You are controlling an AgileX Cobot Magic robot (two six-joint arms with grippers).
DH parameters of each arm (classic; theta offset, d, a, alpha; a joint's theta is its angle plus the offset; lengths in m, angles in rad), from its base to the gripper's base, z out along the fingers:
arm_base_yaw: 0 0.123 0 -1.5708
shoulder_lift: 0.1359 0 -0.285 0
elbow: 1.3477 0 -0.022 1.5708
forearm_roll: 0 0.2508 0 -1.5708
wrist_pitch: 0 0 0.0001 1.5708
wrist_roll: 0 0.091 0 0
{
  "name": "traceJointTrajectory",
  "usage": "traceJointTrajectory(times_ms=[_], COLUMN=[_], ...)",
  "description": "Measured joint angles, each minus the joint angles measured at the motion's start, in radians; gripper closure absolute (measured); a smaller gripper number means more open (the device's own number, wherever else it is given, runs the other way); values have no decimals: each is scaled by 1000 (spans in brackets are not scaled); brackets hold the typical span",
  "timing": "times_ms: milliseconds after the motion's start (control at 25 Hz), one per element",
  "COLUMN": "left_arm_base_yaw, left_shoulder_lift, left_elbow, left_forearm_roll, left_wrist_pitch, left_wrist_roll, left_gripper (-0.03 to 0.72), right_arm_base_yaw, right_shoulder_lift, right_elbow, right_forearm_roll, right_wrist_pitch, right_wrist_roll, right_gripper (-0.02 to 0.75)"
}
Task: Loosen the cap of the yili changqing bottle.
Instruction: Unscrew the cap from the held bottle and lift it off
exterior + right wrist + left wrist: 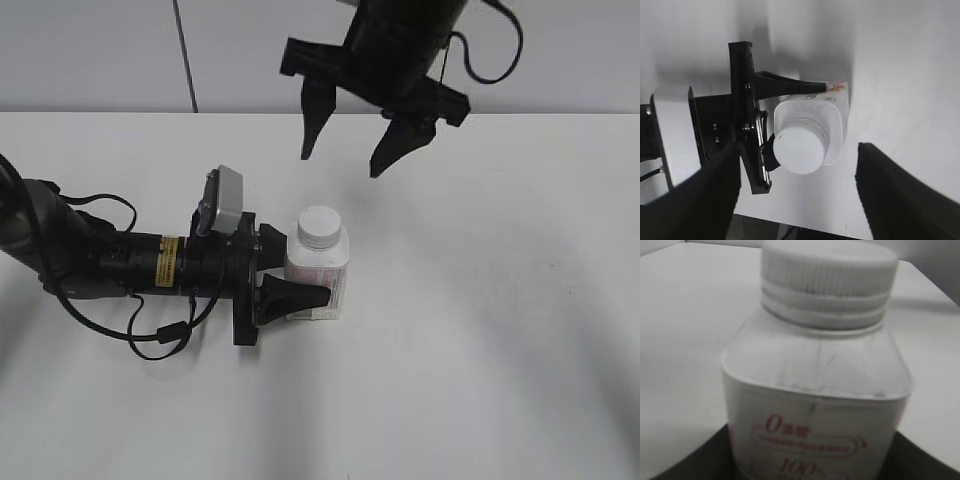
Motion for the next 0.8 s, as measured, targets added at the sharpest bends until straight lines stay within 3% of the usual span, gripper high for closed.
traceJointTrajectory(times_ms=[280,800], left_arm_base_yaw=[-1,-2], left_shoulder_lift=[0,0], left_elbow=[0,0], left_forearm_roll=[-1,-2], left_wrist_pitch=[1,1], left_wrist_roll=[0,0], left_gripper=[298,300], right_arm_base_yaw=[55,63], right_shoulder_lift=[72,79], right_elbow=[-7,-3], right_forearm_roll=[9,-5], right_wrist_pitch=[1,1], right_wrist_roll=[4,7], right_gripper=[174,174])
